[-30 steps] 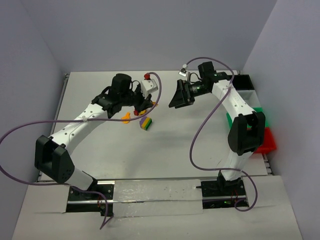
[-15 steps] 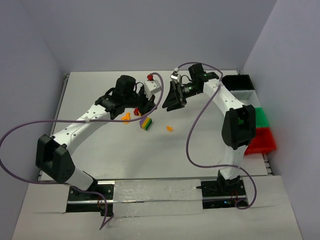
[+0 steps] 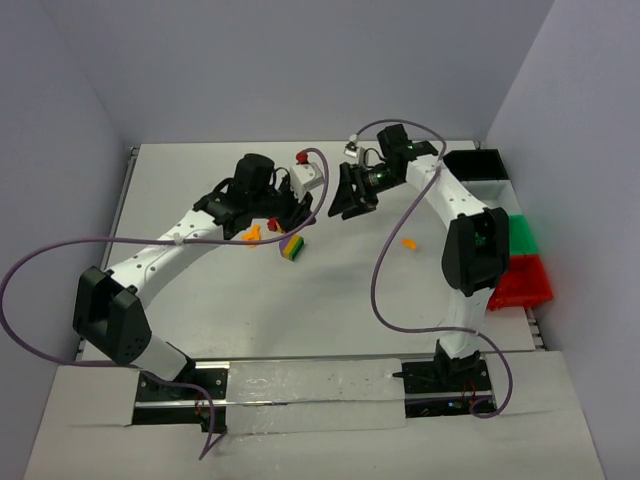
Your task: Sort the legos into containers by color
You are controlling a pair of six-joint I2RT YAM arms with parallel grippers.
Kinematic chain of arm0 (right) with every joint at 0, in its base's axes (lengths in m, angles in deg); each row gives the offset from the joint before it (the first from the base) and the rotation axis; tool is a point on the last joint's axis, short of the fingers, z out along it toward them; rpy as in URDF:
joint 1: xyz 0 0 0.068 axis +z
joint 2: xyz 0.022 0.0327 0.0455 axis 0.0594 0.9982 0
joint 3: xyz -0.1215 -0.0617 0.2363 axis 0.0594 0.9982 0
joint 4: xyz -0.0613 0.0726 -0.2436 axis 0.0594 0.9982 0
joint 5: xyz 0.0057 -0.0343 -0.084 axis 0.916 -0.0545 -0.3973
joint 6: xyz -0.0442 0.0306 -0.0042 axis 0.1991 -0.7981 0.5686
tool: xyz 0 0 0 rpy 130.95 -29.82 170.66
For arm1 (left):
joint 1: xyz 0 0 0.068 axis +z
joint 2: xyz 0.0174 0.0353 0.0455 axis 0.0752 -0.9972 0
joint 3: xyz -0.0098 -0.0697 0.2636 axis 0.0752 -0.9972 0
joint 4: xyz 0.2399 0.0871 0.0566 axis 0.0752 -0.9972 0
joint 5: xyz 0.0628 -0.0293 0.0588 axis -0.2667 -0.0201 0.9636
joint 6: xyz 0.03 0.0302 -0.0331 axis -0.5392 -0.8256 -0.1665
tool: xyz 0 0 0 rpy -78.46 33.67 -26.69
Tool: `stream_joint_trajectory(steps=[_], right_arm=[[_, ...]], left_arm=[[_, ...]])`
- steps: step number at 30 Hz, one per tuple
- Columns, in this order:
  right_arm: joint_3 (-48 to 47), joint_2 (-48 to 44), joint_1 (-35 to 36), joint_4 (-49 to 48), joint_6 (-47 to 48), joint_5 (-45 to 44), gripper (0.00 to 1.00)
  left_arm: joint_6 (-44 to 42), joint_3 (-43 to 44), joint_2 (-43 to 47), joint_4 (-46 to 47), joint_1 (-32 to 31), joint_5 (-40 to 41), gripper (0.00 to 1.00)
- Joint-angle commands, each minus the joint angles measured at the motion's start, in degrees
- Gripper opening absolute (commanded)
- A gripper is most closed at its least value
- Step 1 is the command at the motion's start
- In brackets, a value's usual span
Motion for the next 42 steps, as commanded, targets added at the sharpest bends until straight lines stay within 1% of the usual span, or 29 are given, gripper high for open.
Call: stream_joint_trajectory(steps=[1,4,6,7,9,10,12,14,16,18,19,20,21,23,25,28,31,34,37,42], right_arm=[[1.7,-7.5,-5.3,1.2,5.6,-16.8,0.77],[1.2,-8.7,-8.5,4.8,10.9,-23.9,0.76],[1.7,-10.4,-10.0,6.6,13.3,-31.5,0.75],[2.5,-11.6,-10.8,6.9,14.8,-35.9,0.74],[4.9,-13.5,-11.5,7.0,18.1,-42.4,0.73],[5.7,-14.3,-11.7,7.0,19.2,-44.5,0.73],[7.3,-15.9,-12.3,7.2,21.1,-49.6,0.70],[8.4,-16.4,-12.7,8.1,24.2,-51.6,0.70],[8.2,-16.1,-12.8,9.1,27.1,-53.4,0.68],[7.6,-15.4,-13.0,10.0,28.1,-54.0,0.65],[6.8,-14.4,-13.0,10.6,29.5,-56.0,0.61],[6.0,-13.6,-13.1,11.2,29.8,-56.9,0.57],[4.1,-12.7,-13.1,12.3,29.8,-57.9,0.52],[2.3,-9.6,-13.1,15.0,29.2,-58.0,0.50],[3.1,-9.1,-13.0,15.3,29.1,-58.5,0.50],[7.1,-9.0,-12.8,12.5,29.7,-59.7,0.50],[10.7,-7.3,-13.0,9.8,30.9,-58.8,0.50],[11.6,-5.3,-13.1,8.1,31.8,-58.1,0.50],[12.1,-3.0,-13.3,6.6,33.2,-57.5,0.54],[12.2,0.4,-13.7,4.8,34.2,-55.9,0.55]], left_arm=[[1.6,-2.3,3.1,1.3,2.6,0.5,0.40],[2.3,-1.7,3.5,0.2,4.0,1.1,0.49],[2.8,-1.5,3.7,-0.2,5.1,2.1,0.62],[3.2,-1.4,3.7,-0.4,5.7,2.8,0.64],[4.5,-1.2,3.5,-0.7,6.6,3.8,0.71],[5.0,-1.3,3.5,-0.8,7.0,4.0,0.72],[5.7,-1.5,3.5,-0.8,8.3,3.8,0.81],[6.1,-1.4,3.3,-1.1,9.2,3.2,0.85],[5.4,-1.2,3.1,-1.7,9.9,1.9,0.86],[4.9,-1.3,3.0,-2.1,10.4,1.3,0.87],[3.5,-1.4,3.1,-2.4,10.9,-0.2,0.87],[2.9,-1.5,3.0,-2.6,11.0,-0.7,0.87],[2.9,-1.6,3.0,-2.4,11.1,-0.5,0.87],[3.1,-1.8,2.9,-1.7,11.3,0.1,0.86],[2.8,-2.1,3.0,-1.3,11.4,0.4,0.86],[2.5,-2.2,2.8,-1.0,11.5,0.4,0.86],[2.6,-1.7,1.9,-0.9,11.6,-0.7,0.86],[3.0,-1.0,1.6,-0.8,11.6,-0.9,0.86],[3.3,-0.4,1.5,-1.0,11.6,-0.7,0.87],[3.6,0.0,1.2,-1.3,11.6,-0.6,0.90]])
